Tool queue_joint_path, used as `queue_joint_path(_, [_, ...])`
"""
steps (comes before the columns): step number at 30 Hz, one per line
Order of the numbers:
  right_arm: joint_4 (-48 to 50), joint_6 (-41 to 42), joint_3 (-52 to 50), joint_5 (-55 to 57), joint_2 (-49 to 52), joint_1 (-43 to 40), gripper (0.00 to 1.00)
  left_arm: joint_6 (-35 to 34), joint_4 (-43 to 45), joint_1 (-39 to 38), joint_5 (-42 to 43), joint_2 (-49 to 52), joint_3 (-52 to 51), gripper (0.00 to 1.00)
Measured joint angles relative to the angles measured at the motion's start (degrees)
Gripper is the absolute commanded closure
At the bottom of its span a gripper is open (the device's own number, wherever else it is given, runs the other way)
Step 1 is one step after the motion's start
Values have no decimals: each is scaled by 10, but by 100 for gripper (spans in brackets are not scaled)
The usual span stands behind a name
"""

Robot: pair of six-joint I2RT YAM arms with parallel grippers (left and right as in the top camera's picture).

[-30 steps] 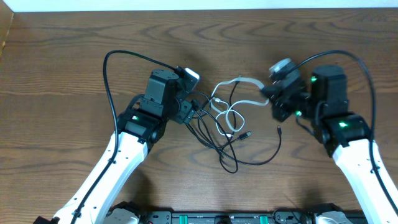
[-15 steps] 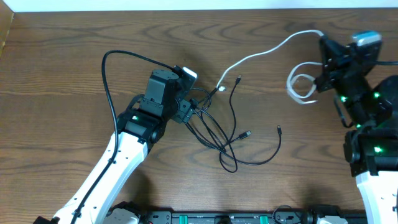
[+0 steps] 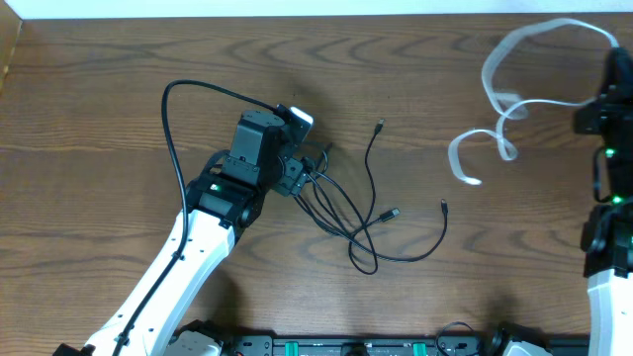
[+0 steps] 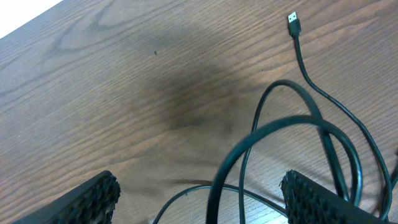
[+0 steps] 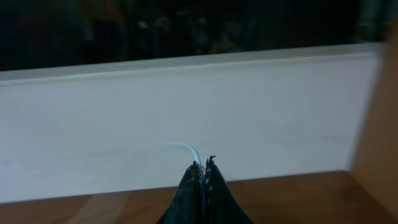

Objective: Untangle cables
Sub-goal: 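Pull the white cable out rightward with the right gripper, off the table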

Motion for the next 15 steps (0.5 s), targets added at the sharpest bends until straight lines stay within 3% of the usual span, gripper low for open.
queue_joint_path(15, [-28,-40,0,62,36,-103,99,0,0,0,-4,0,0,17])
